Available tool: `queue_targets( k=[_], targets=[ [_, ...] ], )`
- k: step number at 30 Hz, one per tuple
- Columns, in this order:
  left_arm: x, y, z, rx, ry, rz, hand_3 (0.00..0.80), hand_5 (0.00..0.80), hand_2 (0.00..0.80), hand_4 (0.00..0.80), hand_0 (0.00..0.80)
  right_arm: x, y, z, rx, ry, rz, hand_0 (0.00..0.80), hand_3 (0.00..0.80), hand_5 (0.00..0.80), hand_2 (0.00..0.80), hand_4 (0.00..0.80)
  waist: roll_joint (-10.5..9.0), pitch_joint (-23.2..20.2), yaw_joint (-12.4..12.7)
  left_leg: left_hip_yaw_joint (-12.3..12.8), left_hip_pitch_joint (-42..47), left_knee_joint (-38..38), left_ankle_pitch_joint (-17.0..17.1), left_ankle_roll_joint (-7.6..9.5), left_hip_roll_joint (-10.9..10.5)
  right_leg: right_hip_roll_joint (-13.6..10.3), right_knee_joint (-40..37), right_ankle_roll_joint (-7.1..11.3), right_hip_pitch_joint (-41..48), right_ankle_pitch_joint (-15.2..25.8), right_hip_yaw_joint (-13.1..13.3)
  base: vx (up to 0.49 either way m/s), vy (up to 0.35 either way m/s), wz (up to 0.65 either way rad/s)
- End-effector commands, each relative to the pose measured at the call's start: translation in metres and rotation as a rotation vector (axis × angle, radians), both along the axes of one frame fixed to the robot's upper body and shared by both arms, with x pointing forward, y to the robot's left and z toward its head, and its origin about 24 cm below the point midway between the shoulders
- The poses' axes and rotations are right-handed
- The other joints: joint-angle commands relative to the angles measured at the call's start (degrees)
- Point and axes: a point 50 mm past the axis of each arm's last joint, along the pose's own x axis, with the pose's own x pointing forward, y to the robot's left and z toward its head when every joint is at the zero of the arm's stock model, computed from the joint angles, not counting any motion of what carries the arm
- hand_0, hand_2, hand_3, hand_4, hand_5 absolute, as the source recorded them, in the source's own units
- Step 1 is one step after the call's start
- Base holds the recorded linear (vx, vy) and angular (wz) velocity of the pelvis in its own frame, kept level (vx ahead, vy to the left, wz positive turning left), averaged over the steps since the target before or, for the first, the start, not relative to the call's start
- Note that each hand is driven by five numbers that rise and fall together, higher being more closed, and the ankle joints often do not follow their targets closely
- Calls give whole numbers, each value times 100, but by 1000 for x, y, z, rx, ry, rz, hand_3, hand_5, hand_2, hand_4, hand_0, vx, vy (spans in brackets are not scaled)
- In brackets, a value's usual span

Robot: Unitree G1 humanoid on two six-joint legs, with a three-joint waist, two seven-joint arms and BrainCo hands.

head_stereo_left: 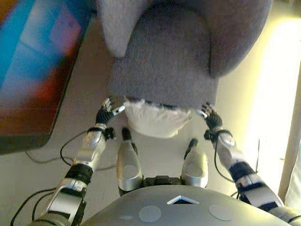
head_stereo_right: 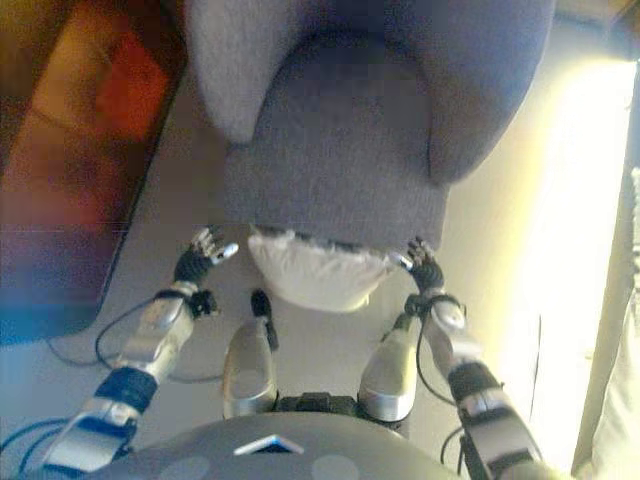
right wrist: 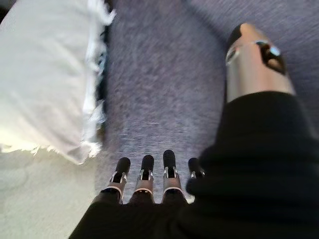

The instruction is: Pick up the cushion and take it to the sofa

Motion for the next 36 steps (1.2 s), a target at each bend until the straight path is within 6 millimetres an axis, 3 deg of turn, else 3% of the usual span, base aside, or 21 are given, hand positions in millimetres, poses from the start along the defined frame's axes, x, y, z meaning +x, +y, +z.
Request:
queue_targets(
  k=[1, 13, 14, 19, 25, 32, 36],
  targets=[
    [11, 0, 17, 30, -100, 18, 0, 0, 0, 0, 0, 10, -5, 11, 4, -44, -64, 0, 0, 0, 0, 0, -17, 22, 158, -521, -522, 607, -373, -234, 371, -289, 251, 61, -1034, 671, 576, -200, 0, 3],
    [52, 0, 37, 30, -127, 85, 0, 0, 0, 0, 0, 59, -26, 46, -69, -7, -135, 0, 0, 0, 0, 0, 189, 314, 91, -591, -2800, 2953, -1225, -213, 515, -552, 2465, -76, -3403, 62, 998, -112, 41, -1],
    [53, 0, 37, 27, -123, 89, 0, 0, 0, 0, 0, 61, -27, 46, -69, 2, -138, 0, 0, 0, 0, 0, 198, 344, 91, -654, -2930, 3254, -1484, -276, 558, -572, 2734, -29, -3533, -166, 1073, 18, 51, -3],
    [68, -2, 45, 64, -94, 42, 0, 0, 0, 0, 0, 72, -34, 54, -70, 53, -102, 0, 0, 0, 0, 0, 236, 411, 66, -863, -3739, 3844, -1549, -290, 527, -524, 3274, -40, -4309, -230, 1341, -42, 77, -4],
    [94, 27, 75, 91, -62, 124, 0, 0, 0, 0, 0, 88, -48, 81, -120, 45, -59, 0, 0, 0, 0, 0, 245, 508, -16, -1010, -4501, 4442, -1537, -220, 481, -457, 3791, -116, -5016, -286, 1577, -11, 75, -3],
    [106, 43, 100, 98, -63, 177, 0, 0, 0, 0, 0, 103, -31, 106, -174, -10, 194, 0, 0, 0, 0, 0, 228, 552, -95, -1047, -4917, 4757, -1508, -122, 325, -351, 4012, -199, -5422, -245, 1728, 10, 34, 0],
    [110, 46, 105, 160, -39, 172, 0, 0, 0, 0, 0, 107, -27, 113, -237, -18, 238, 0, 0, 0, 0, 0, 233, 558, -131, -1041, -4983, 4810, -1461, -114, 317, -350, 4044, -199, -5512, -173, 1780, 10, 35, 1]
  ],
)
